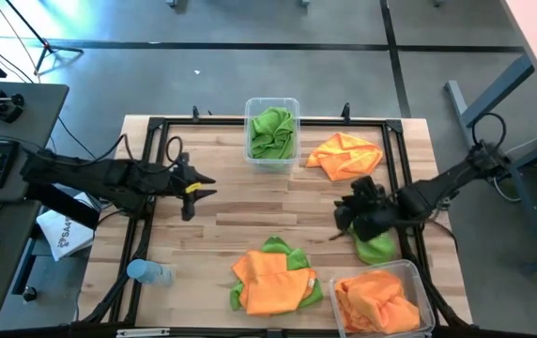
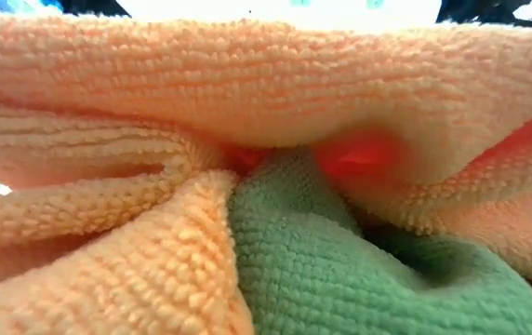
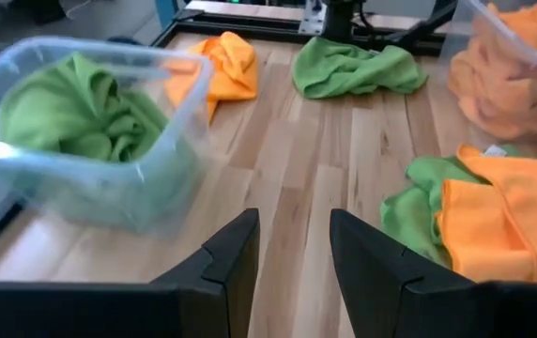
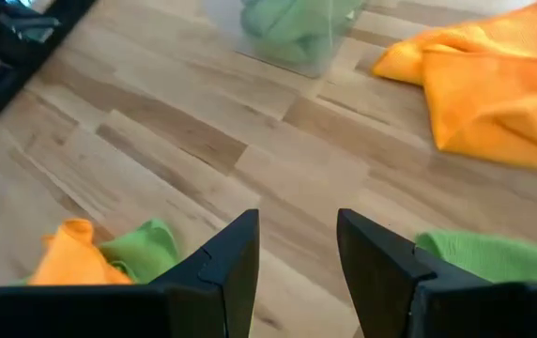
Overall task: Sort microfiber towel by color & place in baskets
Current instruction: Put the green microfiber towel into the top transparent bin
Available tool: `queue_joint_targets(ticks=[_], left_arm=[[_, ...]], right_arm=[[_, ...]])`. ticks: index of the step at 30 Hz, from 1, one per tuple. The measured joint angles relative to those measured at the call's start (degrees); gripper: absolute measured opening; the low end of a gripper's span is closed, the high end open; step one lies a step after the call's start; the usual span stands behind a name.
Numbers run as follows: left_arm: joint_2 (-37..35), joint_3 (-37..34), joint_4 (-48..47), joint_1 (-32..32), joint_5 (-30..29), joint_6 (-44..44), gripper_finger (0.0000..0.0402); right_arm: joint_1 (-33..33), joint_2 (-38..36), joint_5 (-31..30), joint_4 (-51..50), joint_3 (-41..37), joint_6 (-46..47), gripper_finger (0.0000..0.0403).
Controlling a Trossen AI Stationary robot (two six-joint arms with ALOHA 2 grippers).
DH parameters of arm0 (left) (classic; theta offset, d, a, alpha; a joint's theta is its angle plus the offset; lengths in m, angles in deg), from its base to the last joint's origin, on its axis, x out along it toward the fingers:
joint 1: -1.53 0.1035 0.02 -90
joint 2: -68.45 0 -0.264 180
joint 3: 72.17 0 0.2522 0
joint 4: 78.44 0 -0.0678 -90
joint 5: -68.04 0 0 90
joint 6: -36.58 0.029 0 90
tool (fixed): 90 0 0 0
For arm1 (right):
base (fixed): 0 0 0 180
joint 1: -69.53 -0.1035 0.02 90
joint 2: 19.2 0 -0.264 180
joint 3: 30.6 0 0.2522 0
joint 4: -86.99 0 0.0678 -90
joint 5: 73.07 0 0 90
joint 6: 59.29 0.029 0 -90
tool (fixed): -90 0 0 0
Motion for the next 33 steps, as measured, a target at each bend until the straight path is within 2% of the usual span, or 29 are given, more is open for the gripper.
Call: queue_joint_targets(ticks=[7,13,19,23,27,33], left_arm=[[-7.68,-10.65,10.40,-0.20,1.85,-3.24,0.0122],[-8.77,-15.36,17.73,-0.20,2.95,-1.58,0.0122],[-7.98,-16.24,18.66,-0.17,2.95,-0.02,0.0122],[-8.00,-16.22,18.69,-0.18,2.93,1.13,0.0122],[-8.00,-16.22,18.45,-0.19,2.91,3.35,0.0122],[-8.00,-16.22,18.27,-0.18,2.84,6.80,0.0122]], right_arm=[[10.41,0.00,8.99,4.89,-0.02,-14.88,0.0139],[18.85,1.54,18.91,-1.53,-0.02,-15.08,0.0139],[24.72,7.52,24.52,-11.80,-0.07,-18.12,0.0139],[27.85,12.60,26.27,-10.29,-0.08,-26.15,0.0139],[30.84,17.60,30.51,-10.84,-0.07,-33.74,0.0139],[32.35,21.28,30.93,-10.70,-0.09,-44.51,0.0139]])
